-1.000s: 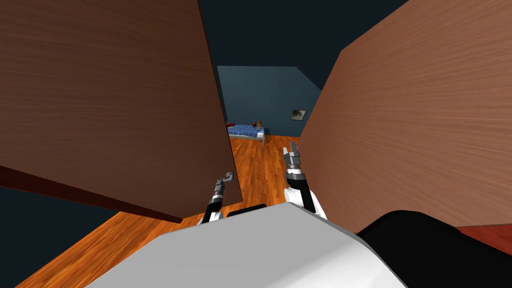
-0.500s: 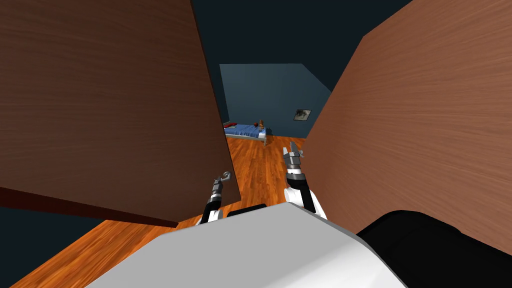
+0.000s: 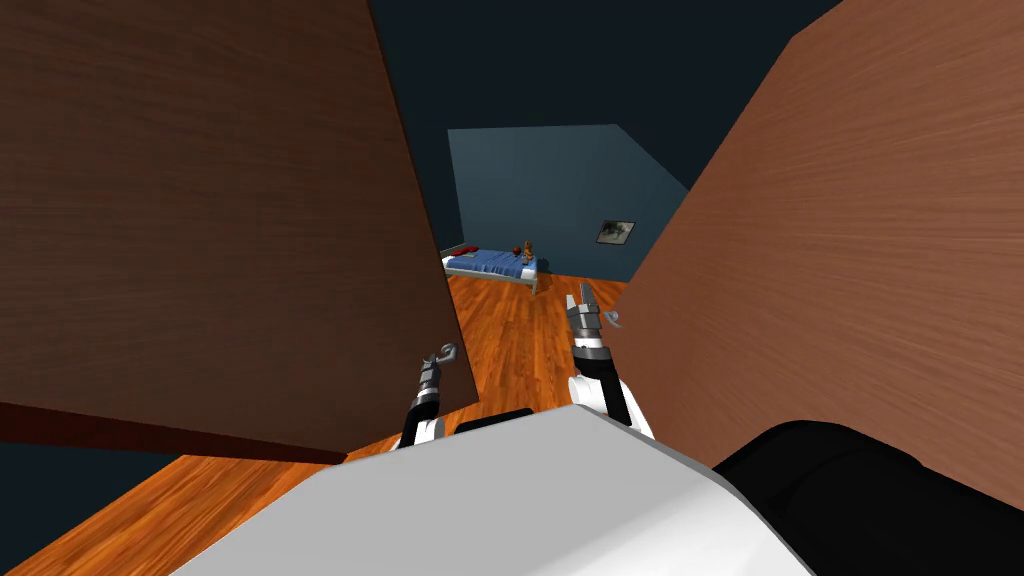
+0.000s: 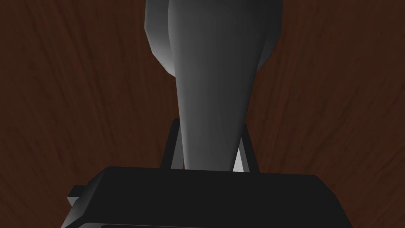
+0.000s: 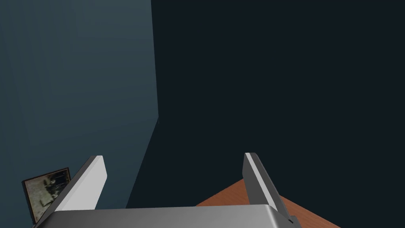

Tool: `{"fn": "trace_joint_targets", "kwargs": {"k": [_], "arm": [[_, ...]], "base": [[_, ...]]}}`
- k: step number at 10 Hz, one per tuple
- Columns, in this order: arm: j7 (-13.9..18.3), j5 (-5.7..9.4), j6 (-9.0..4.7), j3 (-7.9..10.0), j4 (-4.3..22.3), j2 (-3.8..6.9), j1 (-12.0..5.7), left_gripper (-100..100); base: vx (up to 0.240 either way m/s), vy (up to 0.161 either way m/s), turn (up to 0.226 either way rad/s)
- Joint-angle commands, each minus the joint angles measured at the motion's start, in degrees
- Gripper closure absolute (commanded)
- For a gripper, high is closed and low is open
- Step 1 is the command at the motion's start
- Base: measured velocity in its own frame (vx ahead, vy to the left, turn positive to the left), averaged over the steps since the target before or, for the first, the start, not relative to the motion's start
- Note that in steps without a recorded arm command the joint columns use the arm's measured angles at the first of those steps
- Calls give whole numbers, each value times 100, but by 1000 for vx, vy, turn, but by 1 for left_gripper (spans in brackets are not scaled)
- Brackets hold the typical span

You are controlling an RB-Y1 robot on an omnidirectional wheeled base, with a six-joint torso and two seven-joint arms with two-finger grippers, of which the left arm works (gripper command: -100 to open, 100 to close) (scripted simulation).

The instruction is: Push the door open

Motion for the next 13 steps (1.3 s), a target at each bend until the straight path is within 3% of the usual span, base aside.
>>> {"fn": "trace_joint_targets", "kwargs": {"k": [1,3,8,10,11,13], "arm": [[-10,9,-3,36,14,-112,-61,100],[-36,74,-7,160,1,64,-20,100],[-125,231,-32,424,5,250,-22,100],[-144,265,-37,480,6,273,-23,100],[-184,336,-48,599,9,311,-24,100],[-184,336,-48,599,9,311,-24,100]], "base": [[164,-66,53],[88,-20,41],[205,-35,45],[204,-30,40],[197,-30,71],[101,-15,18]]}}
